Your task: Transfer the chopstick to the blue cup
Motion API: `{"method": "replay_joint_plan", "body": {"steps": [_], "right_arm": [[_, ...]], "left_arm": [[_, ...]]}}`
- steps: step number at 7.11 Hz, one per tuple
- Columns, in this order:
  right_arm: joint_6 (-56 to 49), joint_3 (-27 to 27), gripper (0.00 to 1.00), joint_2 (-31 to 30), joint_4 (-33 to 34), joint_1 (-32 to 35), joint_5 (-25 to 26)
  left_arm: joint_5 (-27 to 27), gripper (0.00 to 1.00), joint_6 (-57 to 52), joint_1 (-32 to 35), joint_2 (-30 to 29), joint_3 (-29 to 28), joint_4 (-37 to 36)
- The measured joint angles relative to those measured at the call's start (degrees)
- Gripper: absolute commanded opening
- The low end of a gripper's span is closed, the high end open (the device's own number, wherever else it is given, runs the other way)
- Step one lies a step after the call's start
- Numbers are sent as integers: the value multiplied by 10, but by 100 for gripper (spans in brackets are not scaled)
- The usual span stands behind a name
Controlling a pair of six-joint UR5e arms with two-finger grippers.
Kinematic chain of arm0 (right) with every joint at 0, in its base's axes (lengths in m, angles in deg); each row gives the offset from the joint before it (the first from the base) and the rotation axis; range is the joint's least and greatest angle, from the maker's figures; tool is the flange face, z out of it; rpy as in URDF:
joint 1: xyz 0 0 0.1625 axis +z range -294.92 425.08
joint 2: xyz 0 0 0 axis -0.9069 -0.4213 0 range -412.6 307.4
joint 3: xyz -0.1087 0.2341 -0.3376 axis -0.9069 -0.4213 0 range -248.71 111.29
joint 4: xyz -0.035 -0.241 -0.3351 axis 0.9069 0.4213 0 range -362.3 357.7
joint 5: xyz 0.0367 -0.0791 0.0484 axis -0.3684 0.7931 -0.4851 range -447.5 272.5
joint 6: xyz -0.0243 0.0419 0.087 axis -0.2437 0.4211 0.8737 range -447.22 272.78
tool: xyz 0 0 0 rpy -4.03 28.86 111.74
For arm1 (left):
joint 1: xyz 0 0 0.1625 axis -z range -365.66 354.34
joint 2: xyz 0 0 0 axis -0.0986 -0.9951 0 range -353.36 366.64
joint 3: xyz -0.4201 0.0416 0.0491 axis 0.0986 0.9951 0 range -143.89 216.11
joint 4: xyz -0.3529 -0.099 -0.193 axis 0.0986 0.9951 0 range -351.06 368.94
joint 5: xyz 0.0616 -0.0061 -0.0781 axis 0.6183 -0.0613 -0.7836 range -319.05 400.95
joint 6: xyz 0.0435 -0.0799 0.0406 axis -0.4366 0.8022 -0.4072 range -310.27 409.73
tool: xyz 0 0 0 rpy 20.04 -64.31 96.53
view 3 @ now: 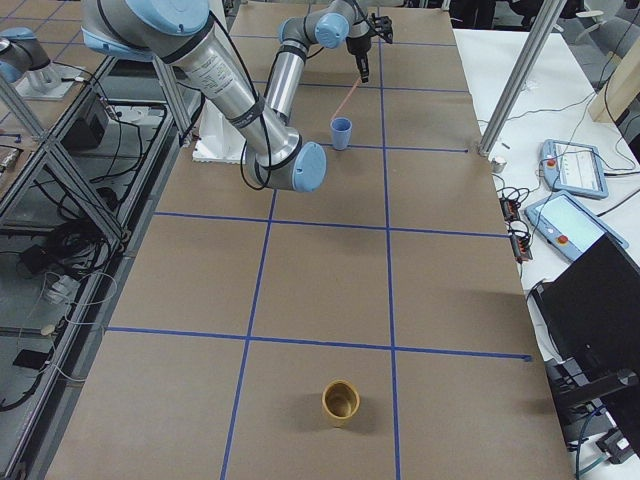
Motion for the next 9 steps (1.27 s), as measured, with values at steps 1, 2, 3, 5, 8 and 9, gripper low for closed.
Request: {"method": "replay_joint_plan", "body": {"steps": [1, 2, 3, 5, 8, 9], "right_arm": [[-1, -11, 0, 0, -1, 0, 8], [-1, -23, 0, 1, -4, 0, 13], [1, -35, 0, 2, -10, -1, 14], [6, -63, 0, 3, -40, -3, 15], [7, -79, 37, -1, -50, -24, 17], [7, -81, 65, -4, -51, -30, 22]], "left_arm": [[0, 99, 0, 0, 0, 0, 0], [1, 99, 0, 0, 0, 0, 0], [1, 99, 0, 0, 0, 0, 0], [1, 99, 0, 0, 0, 0, 0], [1, 99, 0, 0, 0, 0, 0], [1, 99, 0, 0, 0, 0, 0]]}}
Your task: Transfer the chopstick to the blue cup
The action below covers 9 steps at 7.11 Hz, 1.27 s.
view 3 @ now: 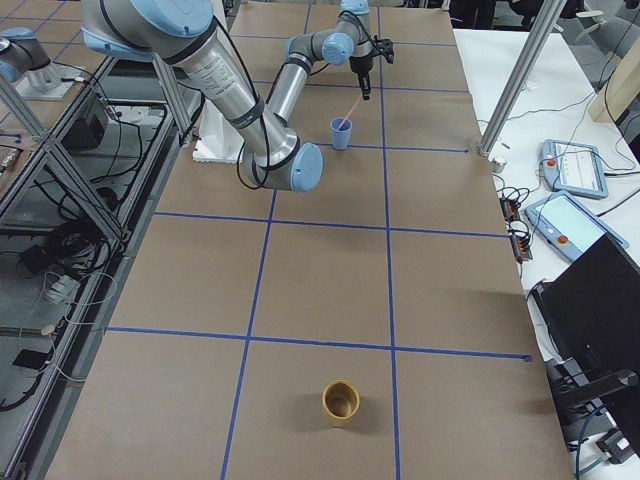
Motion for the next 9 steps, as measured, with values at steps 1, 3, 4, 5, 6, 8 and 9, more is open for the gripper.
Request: {"method": "replay_joint_plan", "body": {"steps": [1, 3, 4, 5, 6, 8, 9], "right_arm": [[0, -1, 90, -2, 0, -4, 7], [14, 0, 100, -1, -1, -6, 11], [22, 5, 100, 0, 0, -5, 11], [26, 12, 100, 1, 2, 6, -1], [25, 16, 100, -1, 5, 31, -32], [-20, 15, 100, -33, 5, 110, -101], [-84, 10, 100, -65, 4, 152, -117]], "left_arm": [[0, 99, 0, 0, 0, 0, 0], [0, 99, 0, 0, 1, 0, 0], [0, 99, 0, 0, 1, 0, 0], [0, 99, 0, 0, 1, 0, 0], [0, 99, 0, 0, 1, 1, 0], [-1, 99, 0, 0, 2, 3, -1], [-2, 99, 1, 0, 5, 5, -2]]}}
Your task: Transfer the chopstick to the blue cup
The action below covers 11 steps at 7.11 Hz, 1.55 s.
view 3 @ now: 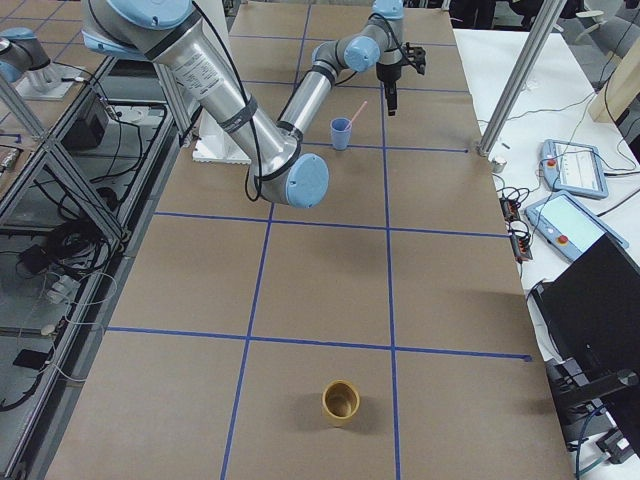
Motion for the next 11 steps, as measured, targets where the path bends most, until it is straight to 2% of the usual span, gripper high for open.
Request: {"method": "replay_joint_plan", "body": {"steps": [2, 5, 9, 11], "right_arm": [[-155, -27, 100, -67, -4, 69, -28], [-358, -36, 100, -200, -22, 142, -39], [-398, 23, 100, -413, -53, 262, -54], [-481, 51, 100, -486, -53, 328, -56]], "left_arm": [[-2, 99, 2, -1, 4, 4, -1], [2, 99, -1, -1, 8, 7, -1], [2, 99, -1, -1, 8, 11, 1], [1, 99, -1, -2, 7, 13, 1]]}}
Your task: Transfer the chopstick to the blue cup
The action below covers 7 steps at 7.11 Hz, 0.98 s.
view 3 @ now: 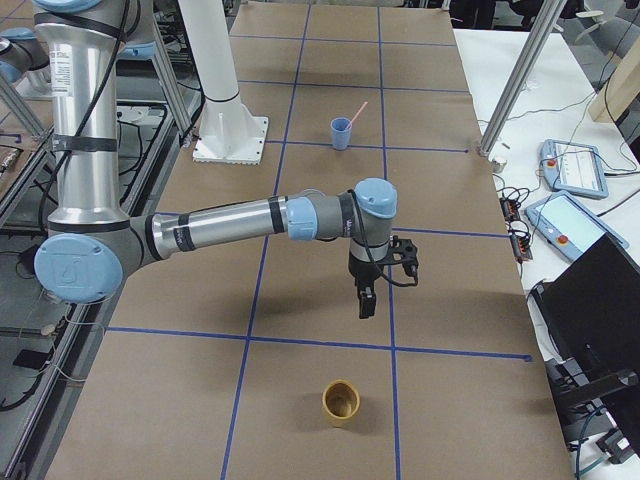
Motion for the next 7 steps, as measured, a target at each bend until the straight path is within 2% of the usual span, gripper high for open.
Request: {"method": "replay_joint_plan", "body": {"steps": [2, 4, 7], "right_arm": [[-86, 4, 100, -42, 2, 46, -12], [-102, 5, 100, -59, 1, 59, -39], [-102, 2, 100, -80, -1, 61, -42]], "left_arm": [[0, 99, 0, 0, -1, 0, 2], [0, 99, 0, 0, -2, 0, 6], [-2, 99, 0, 0, -2, 0, 8]]}}
